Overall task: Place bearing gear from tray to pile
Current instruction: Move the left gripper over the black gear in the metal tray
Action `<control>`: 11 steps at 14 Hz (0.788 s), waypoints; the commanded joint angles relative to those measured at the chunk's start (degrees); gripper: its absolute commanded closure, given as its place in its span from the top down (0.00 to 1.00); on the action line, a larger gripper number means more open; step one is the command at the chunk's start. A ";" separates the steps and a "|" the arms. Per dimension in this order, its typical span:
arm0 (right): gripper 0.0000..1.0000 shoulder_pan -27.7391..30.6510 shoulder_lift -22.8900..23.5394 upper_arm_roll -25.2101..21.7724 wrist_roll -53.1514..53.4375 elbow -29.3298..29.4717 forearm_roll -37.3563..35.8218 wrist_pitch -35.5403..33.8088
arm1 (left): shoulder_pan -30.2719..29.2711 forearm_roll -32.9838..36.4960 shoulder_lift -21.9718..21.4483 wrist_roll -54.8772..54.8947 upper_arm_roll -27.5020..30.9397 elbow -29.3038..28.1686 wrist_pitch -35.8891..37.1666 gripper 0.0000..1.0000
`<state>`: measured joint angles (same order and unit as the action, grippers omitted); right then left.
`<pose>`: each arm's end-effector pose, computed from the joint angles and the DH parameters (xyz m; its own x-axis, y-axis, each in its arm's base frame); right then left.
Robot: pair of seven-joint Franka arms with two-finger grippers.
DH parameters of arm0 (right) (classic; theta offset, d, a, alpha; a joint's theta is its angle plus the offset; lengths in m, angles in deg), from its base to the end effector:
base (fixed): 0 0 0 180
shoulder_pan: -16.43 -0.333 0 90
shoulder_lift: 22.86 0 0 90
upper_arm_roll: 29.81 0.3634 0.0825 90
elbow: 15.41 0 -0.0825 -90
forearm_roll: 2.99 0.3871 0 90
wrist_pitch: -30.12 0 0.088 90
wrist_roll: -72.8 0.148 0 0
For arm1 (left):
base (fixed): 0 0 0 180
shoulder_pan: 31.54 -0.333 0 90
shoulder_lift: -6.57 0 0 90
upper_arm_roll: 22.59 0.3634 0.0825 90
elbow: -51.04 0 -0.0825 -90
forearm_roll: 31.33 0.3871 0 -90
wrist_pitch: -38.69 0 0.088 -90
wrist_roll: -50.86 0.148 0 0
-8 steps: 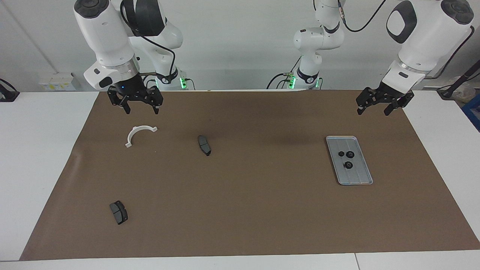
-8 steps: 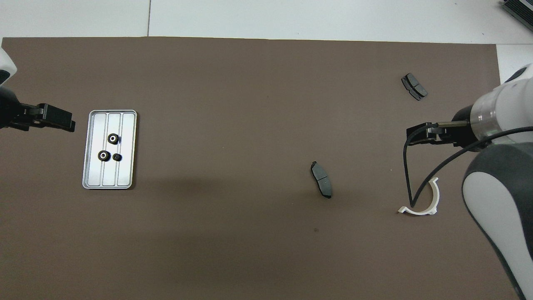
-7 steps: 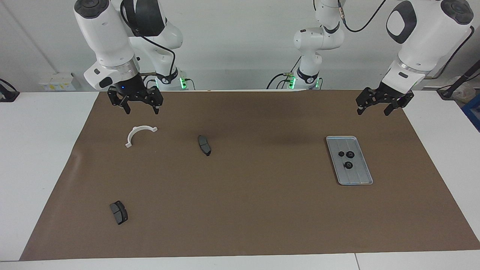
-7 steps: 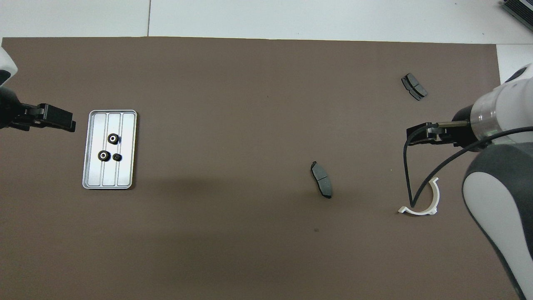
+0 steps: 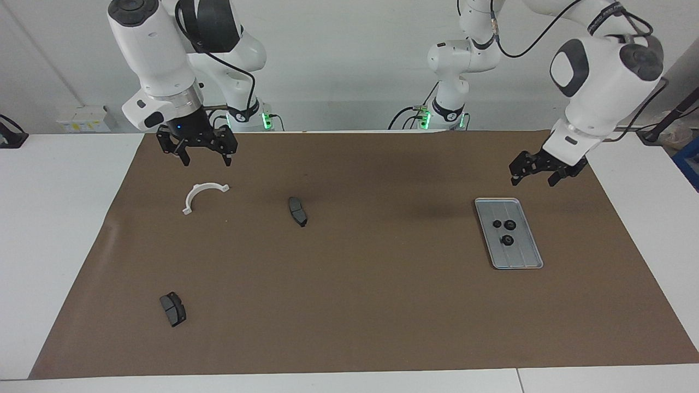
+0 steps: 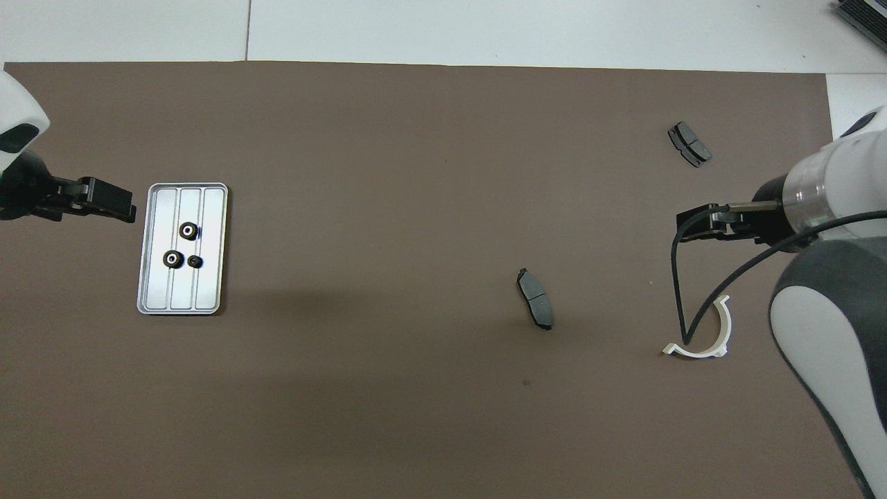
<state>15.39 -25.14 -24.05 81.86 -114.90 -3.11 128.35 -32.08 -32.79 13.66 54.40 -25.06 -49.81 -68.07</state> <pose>0.5491 0.0662 0.5861 0.9991 -0.0392 0.0183 -0.0392 -0.9992 0.0032 0.6049 -0.0223 0.4930 0.9960 -0.0878 -0.0187 -0.0872 -0.9957 0.0308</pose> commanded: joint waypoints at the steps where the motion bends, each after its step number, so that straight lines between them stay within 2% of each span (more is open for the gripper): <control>1: 1.00 1.04 -1.16 0.39 -2.11 -1.14 1.79 0.64 | -0.42 0.76 2.47 -0.20 -0.16 -5.40 -10.36 1.00; 4: 1.00 1.04 -1.16 0.39 -2.11 -1.14 1.71 0.64 | -1.21 0.76 7.67 0.42 -0.08 -5.58 -13.99 1.00; 8: 1.00 1.04 -1.16 0.39 -2.11 -1.14 1.79 0.64 | -1.39 0.76 9.87 3.22 -0.08 -6.46 -15.23 1.00; 9: 1.00 1.04 -1.16 0.48 -2.11 -1.14 1.71 0.64 | -1.83 0.76 9.96 3.92 -0.08 -7.51 -16.88 0.97; 11: 1.00 1.04 -1.16 0.39 -2.11 -1.14 1.79 0.64 | -2.18 0.76 10.23 3.76 -0.08 -9.62 -20.40 0.81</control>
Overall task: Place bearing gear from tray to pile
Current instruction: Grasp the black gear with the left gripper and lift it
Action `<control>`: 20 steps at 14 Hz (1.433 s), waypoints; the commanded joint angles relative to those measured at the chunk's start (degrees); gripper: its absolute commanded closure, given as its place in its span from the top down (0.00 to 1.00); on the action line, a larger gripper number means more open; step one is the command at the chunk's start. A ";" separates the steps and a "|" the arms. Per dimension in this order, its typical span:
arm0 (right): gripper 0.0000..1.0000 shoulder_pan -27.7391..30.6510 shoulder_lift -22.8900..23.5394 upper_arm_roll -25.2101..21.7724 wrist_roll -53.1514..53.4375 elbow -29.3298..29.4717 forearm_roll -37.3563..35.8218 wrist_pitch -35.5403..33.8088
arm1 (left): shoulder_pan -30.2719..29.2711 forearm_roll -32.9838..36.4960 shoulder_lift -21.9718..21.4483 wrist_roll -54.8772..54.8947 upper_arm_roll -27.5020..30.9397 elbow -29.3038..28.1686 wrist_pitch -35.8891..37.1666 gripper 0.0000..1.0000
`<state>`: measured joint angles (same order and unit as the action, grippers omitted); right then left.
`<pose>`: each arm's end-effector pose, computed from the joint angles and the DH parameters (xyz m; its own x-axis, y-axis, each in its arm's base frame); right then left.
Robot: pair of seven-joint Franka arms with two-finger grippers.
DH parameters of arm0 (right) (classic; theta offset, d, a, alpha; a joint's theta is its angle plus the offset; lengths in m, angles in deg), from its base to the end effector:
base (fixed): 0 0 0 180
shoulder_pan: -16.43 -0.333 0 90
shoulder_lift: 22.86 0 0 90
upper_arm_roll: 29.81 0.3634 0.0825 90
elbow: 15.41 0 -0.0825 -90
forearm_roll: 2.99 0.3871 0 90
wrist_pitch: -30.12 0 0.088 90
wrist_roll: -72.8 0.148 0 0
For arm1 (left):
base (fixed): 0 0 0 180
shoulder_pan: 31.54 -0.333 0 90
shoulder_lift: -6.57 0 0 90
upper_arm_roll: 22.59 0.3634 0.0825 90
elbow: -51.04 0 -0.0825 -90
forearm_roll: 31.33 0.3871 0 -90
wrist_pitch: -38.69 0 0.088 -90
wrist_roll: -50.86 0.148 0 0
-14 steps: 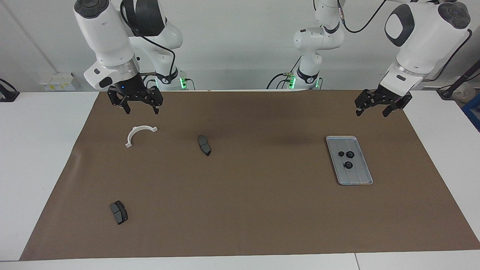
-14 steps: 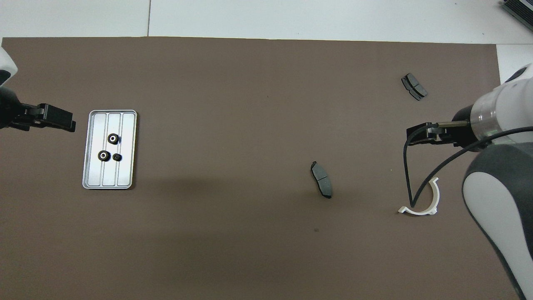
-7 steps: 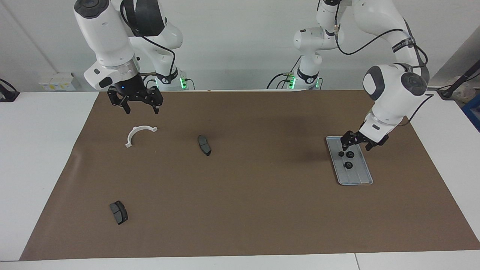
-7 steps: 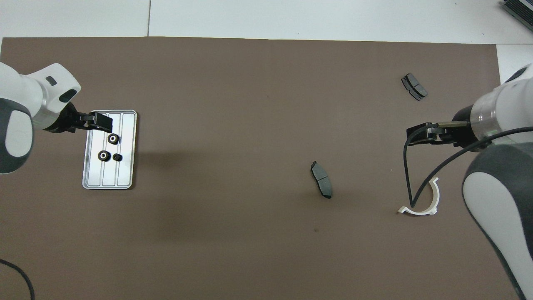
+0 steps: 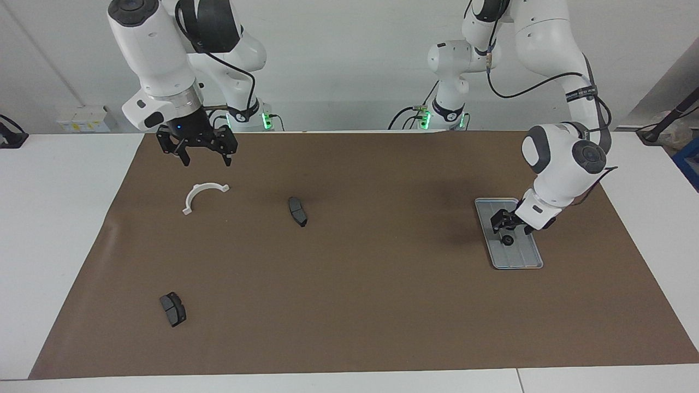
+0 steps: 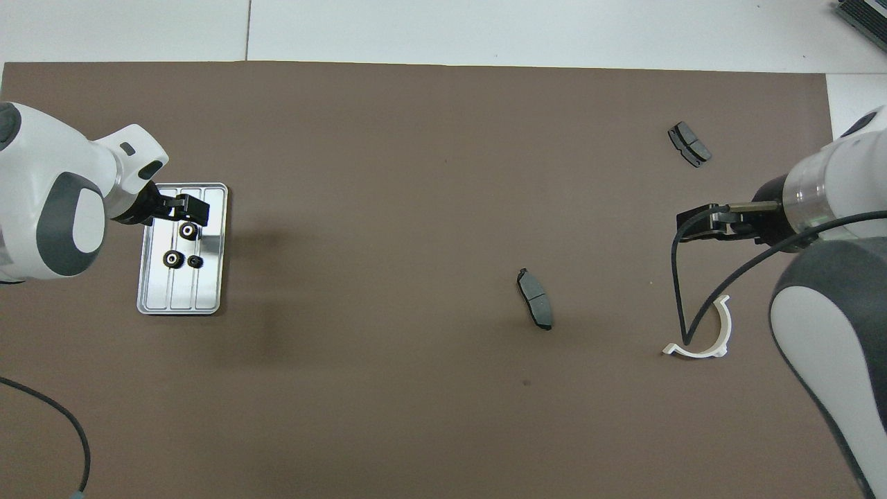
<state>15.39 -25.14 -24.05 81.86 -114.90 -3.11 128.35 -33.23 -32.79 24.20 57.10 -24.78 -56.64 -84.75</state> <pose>0.5491 0.0662 0.5861 0.9991 -0.0392 0.0183 -0.0392 -0.9992 0.0032 0.6354 -0.0062 0.3473 0.9944 -0.1019 -0.0290 -0.1009 -0.9943 0.0357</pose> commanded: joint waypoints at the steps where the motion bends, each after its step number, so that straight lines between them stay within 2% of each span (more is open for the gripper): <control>1: 1.00 1.04 -1.16 0.39 -2.11 -1.14 1.79 0.64 | -1.12 0.75 0.21 0.97 -0.36 -2.89 -4.43 0.75; 3: 1.00 1.04 -1.16 0.48 -2.11 -1.14 1.79 0.64 | -1.12 0.75 0.91 0.89 -0.36 -2.89 -5.58 0.69; 12: 1.00 1.04 -1.16 0.39 -2.11 -1.14 1.79 0.64 | -1.21 0.75 3.02 0.71 -0.36 -2.89 -9.89 0.57; 17: 1.00 1.04 -1.16 0.39 -2.11 -1.14 1.79 0.64 | -1.73 0.75 3.29 0.97 -0.36 -3.24 -9.98 0.46; 20: 1.00 1.04 -1.16 0.39 -2.11 -1.14 1.79 0.64 | -1.73 0.75 3.29 0.97 -0.36 -3.77 -9.98 0.35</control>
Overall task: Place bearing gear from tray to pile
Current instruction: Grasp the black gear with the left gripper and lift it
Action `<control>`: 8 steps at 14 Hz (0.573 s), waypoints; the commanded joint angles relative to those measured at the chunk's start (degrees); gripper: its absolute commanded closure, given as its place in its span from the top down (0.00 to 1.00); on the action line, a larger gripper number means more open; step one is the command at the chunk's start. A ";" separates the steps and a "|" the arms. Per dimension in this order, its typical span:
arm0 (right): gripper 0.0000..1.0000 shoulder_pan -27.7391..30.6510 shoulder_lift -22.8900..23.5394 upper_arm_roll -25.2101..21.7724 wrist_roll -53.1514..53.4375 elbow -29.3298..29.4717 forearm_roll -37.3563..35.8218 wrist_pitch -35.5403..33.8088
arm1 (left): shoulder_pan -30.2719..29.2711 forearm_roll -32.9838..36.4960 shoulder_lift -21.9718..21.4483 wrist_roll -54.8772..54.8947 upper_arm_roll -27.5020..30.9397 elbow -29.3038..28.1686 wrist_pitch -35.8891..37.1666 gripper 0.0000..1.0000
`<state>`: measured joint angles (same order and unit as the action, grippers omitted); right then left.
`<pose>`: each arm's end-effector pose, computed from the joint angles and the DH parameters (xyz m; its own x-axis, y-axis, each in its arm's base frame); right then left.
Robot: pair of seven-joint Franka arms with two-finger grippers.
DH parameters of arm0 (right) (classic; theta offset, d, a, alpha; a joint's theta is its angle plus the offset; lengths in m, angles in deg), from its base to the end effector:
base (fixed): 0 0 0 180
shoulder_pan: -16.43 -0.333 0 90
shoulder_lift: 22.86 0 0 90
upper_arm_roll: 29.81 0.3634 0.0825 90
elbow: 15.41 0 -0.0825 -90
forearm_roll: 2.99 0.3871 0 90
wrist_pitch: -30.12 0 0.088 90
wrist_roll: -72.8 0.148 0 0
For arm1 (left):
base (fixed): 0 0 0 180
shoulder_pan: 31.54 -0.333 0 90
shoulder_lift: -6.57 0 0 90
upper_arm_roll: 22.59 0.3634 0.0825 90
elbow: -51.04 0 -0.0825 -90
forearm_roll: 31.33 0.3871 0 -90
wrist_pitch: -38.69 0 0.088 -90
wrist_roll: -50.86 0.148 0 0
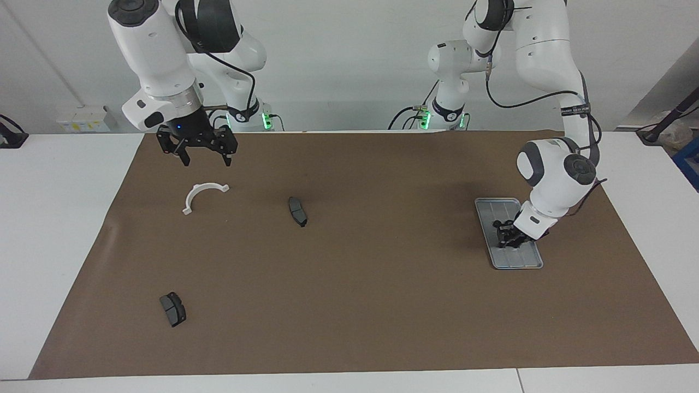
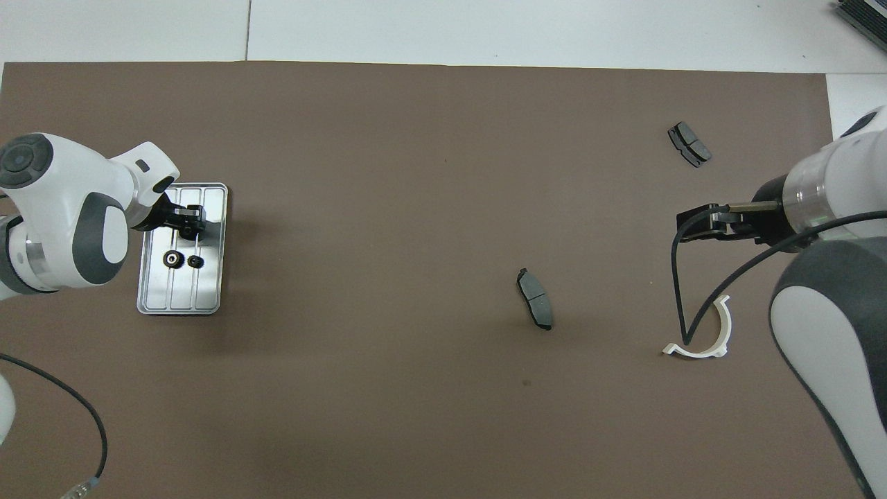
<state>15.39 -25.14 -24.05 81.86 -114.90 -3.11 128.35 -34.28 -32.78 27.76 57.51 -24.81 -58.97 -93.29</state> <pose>0.5491 0.0662 0.5861 0.9991 -0.0392 0.0183 -0.0392 -0.9992 0.0032 0.6439 0.0058 0.3025 0.9961 -0.0871 0.0172 -0.0876 -0.9957 0.0313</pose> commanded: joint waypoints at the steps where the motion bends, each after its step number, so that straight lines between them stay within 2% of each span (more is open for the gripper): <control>1: 1.00 1.04 -1.16 0.39 -2.11 -1.14 1.79 0.64 | -0.69 0.75 -0.27 0.47 -0.33 -1.43 -1.44 0.32; 5: 1.00 1.04 -1.16 0.48 -2.11 -1.14 1.79 0.64 | -0.69 0.75 -0.27 0.38 -0.33 -1.26 -1.26 0.13; 8: 1.00 1.04 -1.16 0.39 -2.11 -1.14 1.79 0.64 | -0.51 0.75 -0.18 -0.06 -0.42 -0.12 -0.74 0.02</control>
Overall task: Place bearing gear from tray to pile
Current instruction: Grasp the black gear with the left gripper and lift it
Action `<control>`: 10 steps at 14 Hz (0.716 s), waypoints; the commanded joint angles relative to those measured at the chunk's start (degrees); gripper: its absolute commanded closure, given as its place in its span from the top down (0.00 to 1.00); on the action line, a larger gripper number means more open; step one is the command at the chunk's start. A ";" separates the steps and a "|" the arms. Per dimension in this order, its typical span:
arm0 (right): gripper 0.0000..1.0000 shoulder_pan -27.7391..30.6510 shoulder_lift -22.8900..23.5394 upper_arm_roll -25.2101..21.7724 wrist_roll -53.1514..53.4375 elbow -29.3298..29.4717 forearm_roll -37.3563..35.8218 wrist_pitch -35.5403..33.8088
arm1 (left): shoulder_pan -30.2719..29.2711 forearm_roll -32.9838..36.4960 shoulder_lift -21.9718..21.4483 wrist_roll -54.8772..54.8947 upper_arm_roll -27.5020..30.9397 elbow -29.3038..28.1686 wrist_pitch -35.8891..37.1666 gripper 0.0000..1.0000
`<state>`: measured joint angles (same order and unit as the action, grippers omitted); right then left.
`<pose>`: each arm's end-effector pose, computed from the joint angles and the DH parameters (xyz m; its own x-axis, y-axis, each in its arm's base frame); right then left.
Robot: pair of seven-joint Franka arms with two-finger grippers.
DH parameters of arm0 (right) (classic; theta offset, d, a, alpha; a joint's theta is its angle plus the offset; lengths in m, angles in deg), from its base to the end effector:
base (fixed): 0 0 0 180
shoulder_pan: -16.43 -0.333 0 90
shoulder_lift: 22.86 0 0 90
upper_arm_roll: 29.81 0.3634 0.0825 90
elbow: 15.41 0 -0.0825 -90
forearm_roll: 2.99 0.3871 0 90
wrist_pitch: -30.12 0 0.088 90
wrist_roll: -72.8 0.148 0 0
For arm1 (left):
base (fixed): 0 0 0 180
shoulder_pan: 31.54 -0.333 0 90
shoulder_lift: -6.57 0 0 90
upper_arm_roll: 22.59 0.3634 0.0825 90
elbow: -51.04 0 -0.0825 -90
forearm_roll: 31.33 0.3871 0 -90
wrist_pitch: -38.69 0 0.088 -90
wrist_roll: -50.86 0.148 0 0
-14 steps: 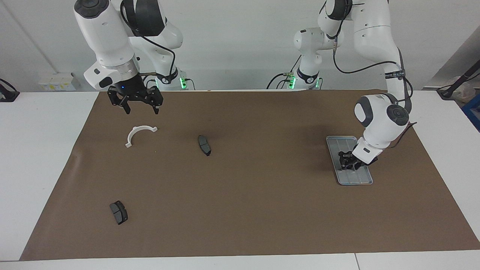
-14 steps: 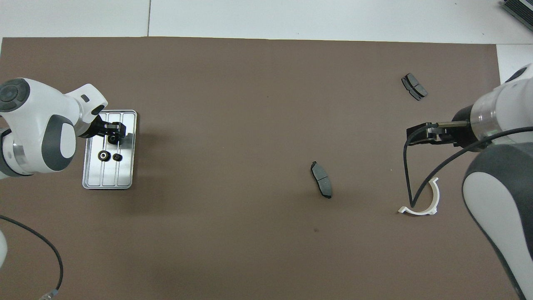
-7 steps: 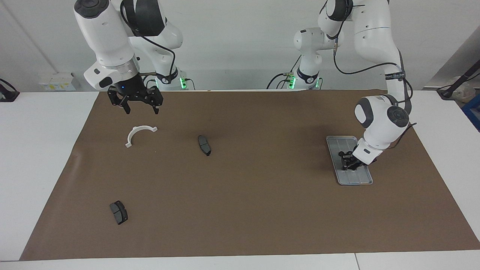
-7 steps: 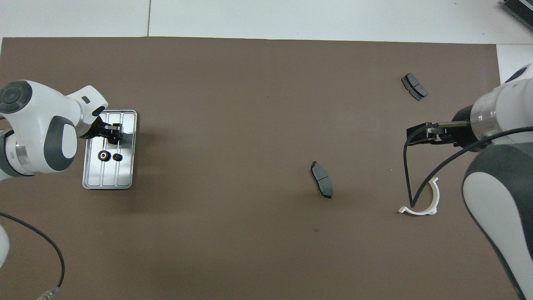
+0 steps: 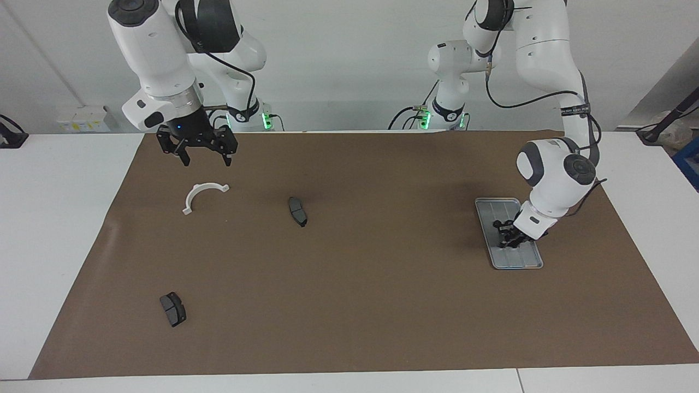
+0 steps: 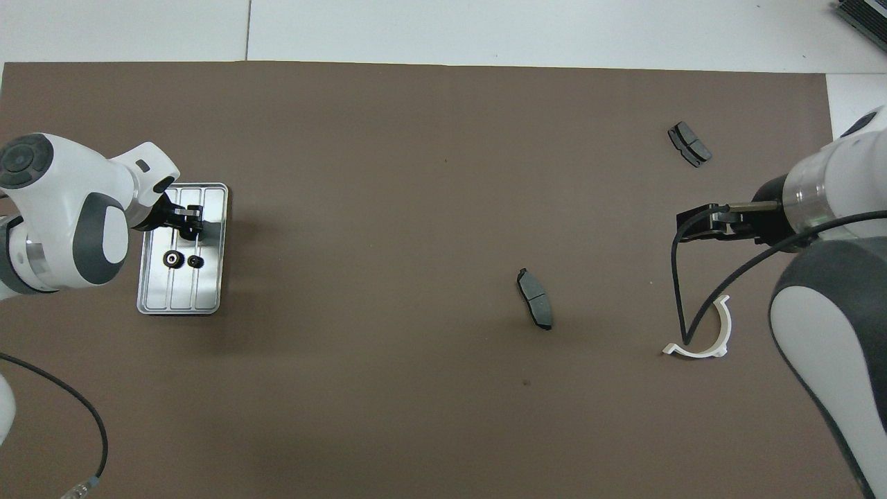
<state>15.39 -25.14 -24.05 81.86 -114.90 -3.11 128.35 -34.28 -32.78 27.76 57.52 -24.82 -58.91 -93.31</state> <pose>0.5491 0.0662 0.5861 0.9991 -0.0392 0.0183 -0.0392 -0.9992 0.0032 0.6443 0.0057 0.3030 0.9960 -0.0874 0.0186 -0.0879 -0.9956 0.0312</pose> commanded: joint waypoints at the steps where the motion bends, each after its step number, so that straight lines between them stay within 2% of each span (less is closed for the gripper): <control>1: 1.00 1.04 -1.16 0.39 -2.11 -1.14 1.79 0.64 | -0.16 0.40 0.34 -0.41 -0.41 1.22 -0.10 0.01; 3: 1.00 1.04 -1.16 0.48 -2.11 -1.14 1.79 0.64 | 1.93 0.22 1.22 -4.77 -0.41 5.78 4.10 0.00; 5: 1.00 1.04 -1.16 0.48 -2.11 -1.14 1.71 0.64 | 6.58 0.22 2.27 -14.34 -0.41 10.62 8.76 0.00; 10: 1.00 1.04 -1.16 0.39 -2.11 -1.14 1.79 0.64 | 20.99 0.40 1.93 -37.02 -0.41 10.38 8.70 0.02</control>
<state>15.39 -25.14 -24.05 81.86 -114.90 -3.11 128.35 -17.44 -32.81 28.63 26.61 -26.25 -49.78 -85.43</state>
